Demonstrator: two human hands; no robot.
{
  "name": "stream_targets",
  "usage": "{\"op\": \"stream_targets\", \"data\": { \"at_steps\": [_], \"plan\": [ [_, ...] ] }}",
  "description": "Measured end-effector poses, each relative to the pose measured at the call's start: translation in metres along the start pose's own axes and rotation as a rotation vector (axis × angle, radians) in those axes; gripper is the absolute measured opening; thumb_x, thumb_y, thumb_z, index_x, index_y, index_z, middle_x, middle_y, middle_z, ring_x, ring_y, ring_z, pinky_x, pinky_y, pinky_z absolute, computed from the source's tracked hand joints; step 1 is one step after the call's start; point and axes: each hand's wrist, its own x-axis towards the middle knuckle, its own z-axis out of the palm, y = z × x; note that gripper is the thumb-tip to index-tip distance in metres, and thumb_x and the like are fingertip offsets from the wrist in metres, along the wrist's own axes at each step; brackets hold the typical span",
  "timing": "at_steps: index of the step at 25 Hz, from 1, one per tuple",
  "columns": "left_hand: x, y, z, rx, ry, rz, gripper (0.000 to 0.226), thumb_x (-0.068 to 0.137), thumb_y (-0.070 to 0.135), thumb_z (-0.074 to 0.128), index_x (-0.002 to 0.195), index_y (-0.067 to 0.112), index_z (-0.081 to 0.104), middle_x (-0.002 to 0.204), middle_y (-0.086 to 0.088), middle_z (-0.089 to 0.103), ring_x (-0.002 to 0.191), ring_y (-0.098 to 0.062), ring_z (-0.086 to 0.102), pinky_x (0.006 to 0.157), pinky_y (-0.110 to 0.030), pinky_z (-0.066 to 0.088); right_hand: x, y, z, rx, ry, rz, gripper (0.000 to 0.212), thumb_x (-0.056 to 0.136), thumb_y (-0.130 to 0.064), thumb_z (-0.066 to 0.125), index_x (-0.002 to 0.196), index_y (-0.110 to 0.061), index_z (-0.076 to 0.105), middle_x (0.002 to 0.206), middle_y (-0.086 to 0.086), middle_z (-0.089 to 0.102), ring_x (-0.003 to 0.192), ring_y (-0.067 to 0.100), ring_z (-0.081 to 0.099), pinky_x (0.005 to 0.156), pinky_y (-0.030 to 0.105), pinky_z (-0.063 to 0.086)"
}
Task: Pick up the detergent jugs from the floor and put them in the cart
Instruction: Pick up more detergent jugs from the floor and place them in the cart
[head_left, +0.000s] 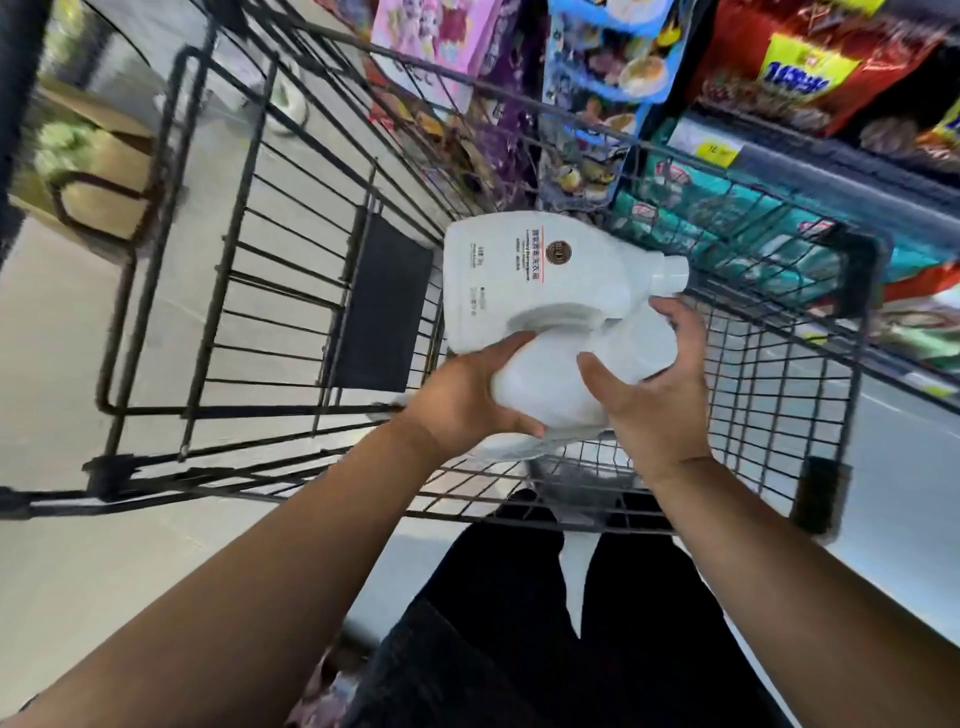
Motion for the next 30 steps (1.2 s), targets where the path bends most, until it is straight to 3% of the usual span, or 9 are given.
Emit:
{"op": "stream_targets", "data": {
  "at_steps": [4, 9, 11, 14, 17, 20, 23, 25, 30],
  "plan": [
    [0.02, -0.029, 0.011, 0.0, -0.026, 0.006, 0.09, 0.059, 0.028, 0.091, 0.136, 0.04, 0.047, 0.127, 0.012, 0.061, 0.114, -0.011, 0.054, 0.1, -0.024, 0.041, 0.005, 0.025, 0.016, -0.082, -0.007, 0.014, 0.074, 0.059, -0.036, 0.081, 0.122, -0.039, 0.041, 0.107, -0.022, 0.053, 0.104, 0.01, 0.055, 0.088, 0.026, 0.048],
    [0.044, -0.058, 0.023, 0.072, -0.072, -0.025, 0.088, 0.055, 0.028, 0.089, 0.127, 0.05, 0.043, 0.119, 0.014, 0.065, 0.11, -0.018, 0.06, 0.098, -0.035, 0.048, 0.005, 0.052, 0.039, -0.154, 0.024, 0.039, 0.06, 0.063, -0.036, 0.081, 0.112, -0.037, 0.046, 0.095, -0.031, 0.052, 0.084, -0.003, 0.054, 0.072, 0.004, 0.039],
    [0.047, -0.065, 0.019, 0.058, -0.085, -0.026, 0.085, 0.061, 0.02, 0.088, 0.129, 0.046, 0.045, 0.124, 0.01, 0.063, 0.114, -0.021, 0.058, 0.103, -0.033, 0.045, 0.004, 0.054, 0.05, -0.153, 0.036, 0.031, 0.054, 0.067, -0.032, 0.082, 0.109, -0.035, 0.047, 0.095, -0.027, 0.052, 0.087, 0.002, 0.054, 0.07, 0.001, 0.037],
    [0.047, -0.073, 0.007, 0.155, -0.136, -0.037, 0.093, 0.065, 0.026, 0.086, 0.144, 0.032, 0.036, 0.137, 0.002, 0.054, 0.122, -0.021, 0.052, 0.104, -0.026, 0.038, -0.001, 0.049, 0.066, -0.23, -0.015, -0.029, 0.052, 0.069, -0.03, 0.084, 0.111, -0.025, 0.054, 0.1, -0.018, 0.057, 0.095, 0.011, 0.054, 0.077, 0.012, 0.041],
    [0.044, -0.078, -0.002, 0.248, -0.095, -0.031, 0.082, 0.054, 0.038, 0.085, 0.127, 0.036, 0.047, 0.117, 0.001, 0.064, 0.105, -0.021, 0.062, 0.093, -0.035, 0.052, -0.006, 0.043, 0.075, -0.29, -0.099, -0.093, 0.062, 0.062, -0.036, 0.088, 0.114, -0.017, 0.059, 0.107, -0.009, 0.063, 0.098, 0.014, 0.059, 0.083, 0.024, 0.046],
    [0.035, -0.08, -0.017, 0.104, -0.016, -0.101, 0.092, 0.055, 0.031, 0.091, 0.136, 0.029, 0.048, 0.123, 0.002, 0.055, 0.112, -0.014, 0.055, 0.098, -0.025, 0.043, -0.009, 0.038, 0.077, -0.258, -0.206, -0.108, 0.069, 0.062, -0.033, 0.089, 0.121, -0.019, 0.057, 0.117, -0.005, 0.063, 0.11, 0.011, 0.058, 0.093, 0.03, 0.049],
    [0.021, -0.08, -0.032, 0.098, 0.031, -0.084, 0.096, 0.055, 0.027, 0.094, 0.14, 0.024, 0.048, 0.132, -0.001, 0.053, 0.117, -0.016, 0.052, 0.105, -0.029, 0.041, -0.007, 0.03, 0.068, -0.209, -0.227, -0.088, 0.073, 0.065, -0.034, 0.087, 0.128, -0.023, 0.052, 0.124, -0.006, 0.062, 0.117, 0.008, 0.055, 0.097, 0.033, 0.049],
    [0.012, -0.072, -0.036, 0.03, 0.063, -0.069, 0.095, 0.053, 0.031, 0.094, 0.137, 0.027, 0.051, 0.128, 0.004, 0.055, 0.112, -0.012, 0.053, 0.1, -0.028, 0.044, -0.005, 0.025, 0.055, -0.178, -0.23, -0.072, 0.072, 0.067, -0.036, 0.085, 0.128, -0.025, 0.05, 0.125, -0.005, 0.061, 0.117, 0.009, 0.054, 0.097, 0.037, 0.049],
    [-0.005, -0.021, -0.037, -0.085, 0.099, 0.061, 0.085, 0.057, 0.035, 0.091, 0.133, 0.034, 0.053, 0.123, 0.011, 0.052, 0.114, -0.006, 0.051, 0.099, -0.022, 0.041, -0.015, 0.007, 0.014, -0.17, -0.206, -0.056, 0.071, 0.072, -0.027, 0.084, 0.133, -0.03, 0.046, 0.125, -0.009, 0.057, 0.116, 0.009, 0.053, 0.093, 0.018, 0.043]
  ]
}}
